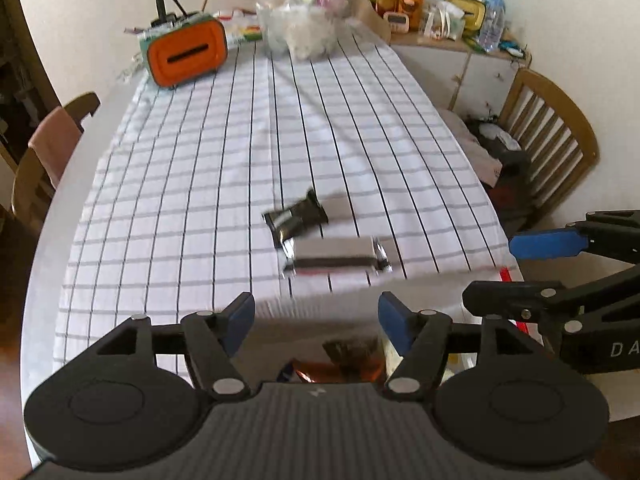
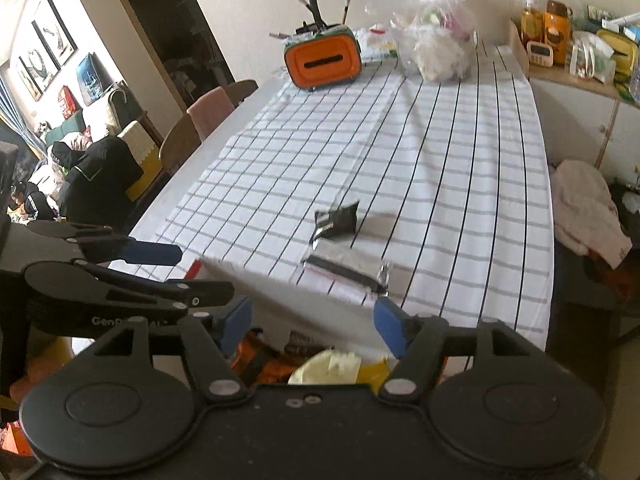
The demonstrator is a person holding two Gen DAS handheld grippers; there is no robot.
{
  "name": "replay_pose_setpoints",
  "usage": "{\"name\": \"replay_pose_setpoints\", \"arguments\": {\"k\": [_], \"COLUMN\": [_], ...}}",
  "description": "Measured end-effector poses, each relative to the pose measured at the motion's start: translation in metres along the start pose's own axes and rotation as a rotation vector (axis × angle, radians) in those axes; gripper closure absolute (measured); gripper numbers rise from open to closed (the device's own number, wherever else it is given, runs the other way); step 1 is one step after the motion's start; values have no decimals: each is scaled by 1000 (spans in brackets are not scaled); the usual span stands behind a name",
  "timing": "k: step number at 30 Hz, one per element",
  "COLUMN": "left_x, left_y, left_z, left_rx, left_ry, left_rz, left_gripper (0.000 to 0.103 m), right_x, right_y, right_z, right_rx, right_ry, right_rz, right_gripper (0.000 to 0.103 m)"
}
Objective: Organize snacks
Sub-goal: 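Move both grippers back toward the dark chocolate bar and silver packet, then grasp the dark chocolate bar with the left gripper while the right grasps the silver foil packet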
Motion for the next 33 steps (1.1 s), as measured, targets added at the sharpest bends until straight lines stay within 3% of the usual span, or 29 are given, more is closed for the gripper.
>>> {"name": "replay_pose_setpoints", "arguments": {"k": [3, 8, 11, 16, 23, 28, 33], "left_x": [12, 34, 48, 67, 75, 68, 59], "left_y": [6, 17, 26, 38, 41, 39, 39], "left_z": [-2, -10, -18, -36, -84, -121, -156], "left_rx": [-2, 8, 4, -8, -68, -159, -202], "left_ry": [-31, -81, -110, -137, -87, -29, 31], "left_rz": [-17, -60, -81, -102, -202, -288, -334], "left_gripper": [28, 23, 22, 20, 20, 20, 20], "right_x": [11, 25, 34, 47, 52, 43, 31], "right_y": [0, -1, -6, -12, -9, -2, -3], "right_z": [-5, -20, -32, -55, -97, -126, -154], "right_rx": [-7, -5, 4, 30, 86, 125, 132], "right_ry": [-10, 11, 21, 44, 132, 227, 300], "right_rz": [23, 63, 75, 107, 191, 255, 298], "right_gripper": [21, 19, 8, 7, 8, 10, 15]}}
Point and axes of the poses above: each gripper's, at about its wrist camera, not at the fingertips, and z roughly against the way its jaws point, y to its left, x to its top, the point moved 3 cm from there along -z, roughly the way its jaws point, and after that the axes turned 13 degrees about -y, right-handed, at the moved point
